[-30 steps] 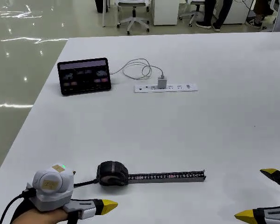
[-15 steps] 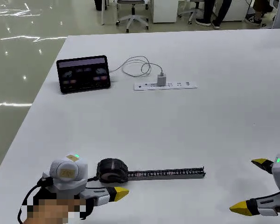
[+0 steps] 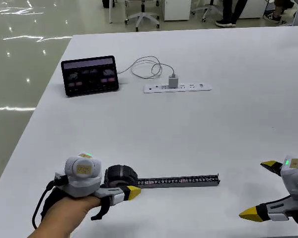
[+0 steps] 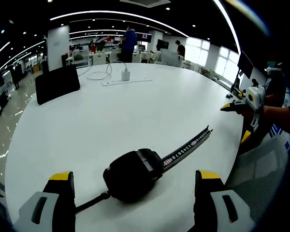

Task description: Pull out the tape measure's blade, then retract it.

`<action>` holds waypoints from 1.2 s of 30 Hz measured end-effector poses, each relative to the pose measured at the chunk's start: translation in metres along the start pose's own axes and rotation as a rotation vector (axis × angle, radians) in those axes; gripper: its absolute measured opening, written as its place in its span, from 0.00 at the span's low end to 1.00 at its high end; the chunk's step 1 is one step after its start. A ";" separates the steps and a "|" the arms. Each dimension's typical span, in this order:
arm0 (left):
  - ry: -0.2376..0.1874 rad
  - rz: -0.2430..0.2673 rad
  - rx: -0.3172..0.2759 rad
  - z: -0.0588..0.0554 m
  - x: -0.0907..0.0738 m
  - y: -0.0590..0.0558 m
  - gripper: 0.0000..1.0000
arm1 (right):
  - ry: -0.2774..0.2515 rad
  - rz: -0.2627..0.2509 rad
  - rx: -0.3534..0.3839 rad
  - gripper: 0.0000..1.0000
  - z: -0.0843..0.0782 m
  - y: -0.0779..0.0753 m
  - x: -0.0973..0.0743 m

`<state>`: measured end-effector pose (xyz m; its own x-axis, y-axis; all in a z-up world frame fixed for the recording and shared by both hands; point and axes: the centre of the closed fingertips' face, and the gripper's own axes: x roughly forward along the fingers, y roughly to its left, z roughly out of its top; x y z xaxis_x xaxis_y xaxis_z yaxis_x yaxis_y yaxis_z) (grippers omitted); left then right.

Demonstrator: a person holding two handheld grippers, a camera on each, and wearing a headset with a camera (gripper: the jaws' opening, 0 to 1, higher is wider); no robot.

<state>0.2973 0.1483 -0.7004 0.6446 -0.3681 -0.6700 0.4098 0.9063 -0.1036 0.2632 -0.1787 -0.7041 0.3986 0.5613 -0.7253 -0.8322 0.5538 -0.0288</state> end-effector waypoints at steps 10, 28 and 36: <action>-0.011 0.067 -0.047 -0.001 0.018 -0.001 1.00 | 0.007 0.022 -0.035 0.99 0.006 -0.005 0.010; -0.085 0.164 -0.086 0.000 0.033 0.000 1.00 | 0.038 0.063 -0.113 0.97 0.020 -0.012 0.024; -0.125 0.174 -0.107 0.005 0.036 -0.002 1.00 | 0.082 0.115 -0.171 0.96 0.023 -0.009 0.039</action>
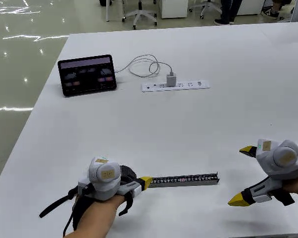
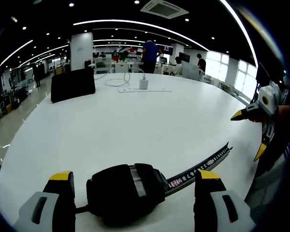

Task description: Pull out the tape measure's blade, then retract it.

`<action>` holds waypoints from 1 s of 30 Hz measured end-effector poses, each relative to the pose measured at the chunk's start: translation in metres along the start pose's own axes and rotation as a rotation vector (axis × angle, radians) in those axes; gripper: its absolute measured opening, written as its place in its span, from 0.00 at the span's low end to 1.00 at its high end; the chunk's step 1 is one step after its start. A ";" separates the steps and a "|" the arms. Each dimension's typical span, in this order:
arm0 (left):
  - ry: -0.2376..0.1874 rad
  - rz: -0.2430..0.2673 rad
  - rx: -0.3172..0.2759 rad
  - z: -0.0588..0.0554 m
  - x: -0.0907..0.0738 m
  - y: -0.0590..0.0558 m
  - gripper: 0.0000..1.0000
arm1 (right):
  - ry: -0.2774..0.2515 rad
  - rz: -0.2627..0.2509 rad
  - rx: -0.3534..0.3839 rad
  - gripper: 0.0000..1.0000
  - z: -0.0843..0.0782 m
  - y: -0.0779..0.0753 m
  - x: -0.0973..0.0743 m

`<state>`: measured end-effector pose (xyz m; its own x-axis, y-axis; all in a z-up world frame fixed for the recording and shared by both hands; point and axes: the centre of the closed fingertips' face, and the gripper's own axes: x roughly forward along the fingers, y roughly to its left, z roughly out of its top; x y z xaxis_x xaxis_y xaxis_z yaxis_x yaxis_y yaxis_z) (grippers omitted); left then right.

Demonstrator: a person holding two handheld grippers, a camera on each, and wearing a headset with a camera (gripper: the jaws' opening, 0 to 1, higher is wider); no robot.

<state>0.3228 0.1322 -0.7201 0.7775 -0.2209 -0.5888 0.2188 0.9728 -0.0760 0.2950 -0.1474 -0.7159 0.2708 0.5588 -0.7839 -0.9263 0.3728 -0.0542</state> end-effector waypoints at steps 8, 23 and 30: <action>0.009 0.008 -0.063 -0.015 0.006 0.004 1.00 | 0.061 0.076 -0.093 0.93 0.000 0.000 0.015; -0.030 0.018 -0.084 -0.009 0.007 0.010 1.00 | 0.125 0.183 -0.194 0.74 0.007 -0.005 0.031; -0.031 0.010 -0.075 -0.009 0.008 0.009 1.00 | 0.159 0.217 -0.229 0.63 0.004 0.000 0.040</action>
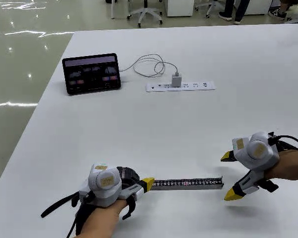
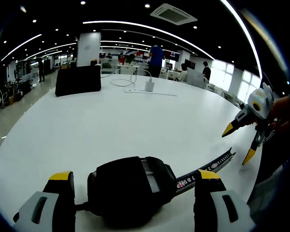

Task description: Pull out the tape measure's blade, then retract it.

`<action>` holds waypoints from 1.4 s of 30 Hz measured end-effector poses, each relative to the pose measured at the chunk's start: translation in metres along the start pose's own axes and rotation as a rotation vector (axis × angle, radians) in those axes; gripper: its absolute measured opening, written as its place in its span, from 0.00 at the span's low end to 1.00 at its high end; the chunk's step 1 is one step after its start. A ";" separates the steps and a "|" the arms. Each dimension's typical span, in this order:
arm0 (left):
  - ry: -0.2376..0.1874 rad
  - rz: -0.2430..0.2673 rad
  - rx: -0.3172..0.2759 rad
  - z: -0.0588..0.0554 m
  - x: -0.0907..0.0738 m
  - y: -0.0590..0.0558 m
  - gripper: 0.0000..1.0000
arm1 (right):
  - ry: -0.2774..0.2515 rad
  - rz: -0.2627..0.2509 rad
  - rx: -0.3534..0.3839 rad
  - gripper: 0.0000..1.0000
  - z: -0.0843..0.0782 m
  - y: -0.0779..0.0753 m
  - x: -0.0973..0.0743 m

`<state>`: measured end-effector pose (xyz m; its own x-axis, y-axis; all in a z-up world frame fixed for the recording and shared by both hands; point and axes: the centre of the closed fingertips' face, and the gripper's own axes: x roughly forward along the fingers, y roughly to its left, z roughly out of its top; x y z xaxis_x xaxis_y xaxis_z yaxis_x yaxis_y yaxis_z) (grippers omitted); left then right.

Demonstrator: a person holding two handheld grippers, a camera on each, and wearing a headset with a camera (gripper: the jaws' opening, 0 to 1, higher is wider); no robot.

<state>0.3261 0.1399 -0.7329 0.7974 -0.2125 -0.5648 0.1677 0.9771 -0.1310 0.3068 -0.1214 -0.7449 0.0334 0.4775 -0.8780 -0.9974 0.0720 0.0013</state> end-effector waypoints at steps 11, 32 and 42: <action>0.006 -0.018 0.001 -0.001 0.000 -0.006 1.00 | 0.034 0.043 -0.059 0.38 -0.003 0.002 0.014; 0.000 -0.015 -0.002 0.000 0.000 -0.006 0.99 | 0.027 0.044 -0.096 0.19 -0.002 0.003 0.016; -0.009 -0.009 0.002 0.003 -0.001 -0.005 0.97 | 0.010 0.042 -0.091 0.12 -0.004 0.005 0.015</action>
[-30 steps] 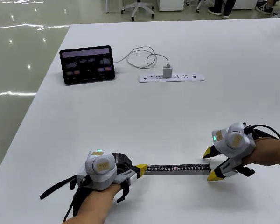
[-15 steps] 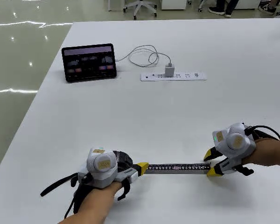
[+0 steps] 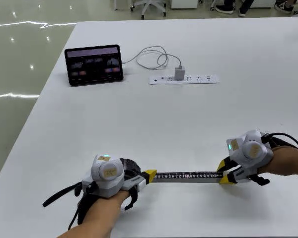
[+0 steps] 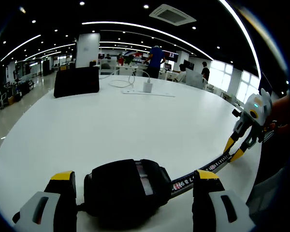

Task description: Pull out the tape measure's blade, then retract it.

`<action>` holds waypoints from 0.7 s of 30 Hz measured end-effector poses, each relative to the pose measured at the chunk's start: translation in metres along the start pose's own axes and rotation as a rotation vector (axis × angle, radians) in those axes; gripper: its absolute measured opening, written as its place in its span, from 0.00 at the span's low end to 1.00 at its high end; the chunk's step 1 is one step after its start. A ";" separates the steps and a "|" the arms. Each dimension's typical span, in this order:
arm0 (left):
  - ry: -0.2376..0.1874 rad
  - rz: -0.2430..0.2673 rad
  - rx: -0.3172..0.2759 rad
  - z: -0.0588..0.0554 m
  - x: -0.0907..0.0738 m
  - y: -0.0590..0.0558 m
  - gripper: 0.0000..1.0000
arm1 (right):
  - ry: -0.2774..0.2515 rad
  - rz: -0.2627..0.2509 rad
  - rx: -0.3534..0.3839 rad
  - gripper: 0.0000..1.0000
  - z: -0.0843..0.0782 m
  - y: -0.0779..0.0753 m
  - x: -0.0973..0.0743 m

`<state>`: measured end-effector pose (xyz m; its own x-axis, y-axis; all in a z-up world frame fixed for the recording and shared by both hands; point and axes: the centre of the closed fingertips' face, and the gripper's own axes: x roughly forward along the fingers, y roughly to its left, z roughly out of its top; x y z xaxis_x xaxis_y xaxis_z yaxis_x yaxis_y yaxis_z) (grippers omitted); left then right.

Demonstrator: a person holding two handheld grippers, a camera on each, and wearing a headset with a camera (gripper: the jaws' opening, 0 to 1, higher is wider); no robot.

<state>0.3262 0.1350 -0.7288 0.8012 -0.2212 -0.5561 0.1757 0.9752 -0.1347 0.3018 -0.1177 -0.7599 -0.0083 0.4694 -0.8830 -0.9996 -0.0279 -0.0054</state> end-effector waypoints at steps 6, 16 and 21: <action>-0.002 0.004 -0.001 0.000 0.000 0.001 0.96 | -0.006 -0.003 0.000 0.12 0.001 0.000 0.000; 0.006 0.019 -0.009 -0.002 0.000 0.004 0.90 | 0.027 -0.007 0.040 0.11 0.000 -0.002 0.001; 0.006 0.023 -0.024 -0.002 0.000 0.004 0.85 | 0.047 -0.020 0.022 0.11 0.000 0.000 0.001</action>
<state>0.3262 0.1383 -0.7309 0.8012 -0.1992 -0.5643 0.1438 0.9794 -0.1416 0.3019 -0.1166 -0.7611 0.0124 0.4278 -0.9038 -0.9999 0.0006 -0.0135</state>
